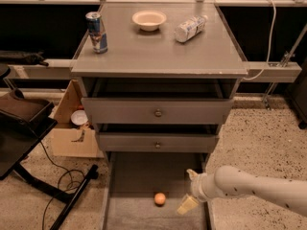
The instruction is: Pick orange from bottom drawer and place on counter
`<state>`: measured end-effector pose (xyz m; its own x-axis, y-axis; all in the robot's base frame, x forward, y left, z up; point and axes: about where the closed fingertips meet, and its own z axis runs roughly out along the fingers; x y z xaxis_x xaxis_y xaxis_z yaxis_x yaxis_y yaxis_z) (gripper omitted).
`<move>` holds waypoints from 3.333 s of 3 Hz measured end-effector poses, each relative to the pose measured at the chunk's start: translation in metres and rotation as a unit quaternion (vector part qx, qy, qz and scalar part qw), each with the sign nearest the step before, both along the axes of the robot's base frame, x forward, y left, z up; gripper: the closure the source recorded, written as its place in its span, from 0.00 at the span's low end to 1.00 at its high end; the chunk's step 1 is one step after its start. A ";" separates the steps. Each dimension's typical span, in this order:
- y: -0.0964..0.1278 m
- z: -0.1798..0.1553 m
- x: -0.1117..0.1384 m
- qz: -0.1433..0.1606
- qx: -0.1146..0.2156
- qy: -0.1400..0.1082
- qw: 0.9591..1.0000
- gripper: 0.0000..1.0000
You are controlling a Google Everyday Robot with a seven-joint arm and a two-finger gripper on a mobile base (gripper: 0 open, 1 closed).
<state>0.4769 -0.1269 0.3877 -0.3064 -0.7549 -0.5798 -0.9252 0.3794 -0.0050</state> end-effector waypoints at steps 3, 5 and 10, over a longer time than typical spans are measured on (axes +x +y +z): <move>0.087 -0.168 0.046 -0.006 0.058 -0.025 0.998 0.00; 0.106 -0.236 0.054 -0.021 0.069 0.001 0.997 0.00; 0.114 -0.218 0.059 0.001 0.070 -0.014 0.997 0.96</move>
Offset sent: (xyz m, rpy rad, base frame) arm 0.0545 0.0876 -0.1725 0.1335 -0.0922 -0.0099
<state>0.5362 -0.0129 0.1701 -0.2868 -0.6662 -0.6884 -0.9263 0.3762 0.0218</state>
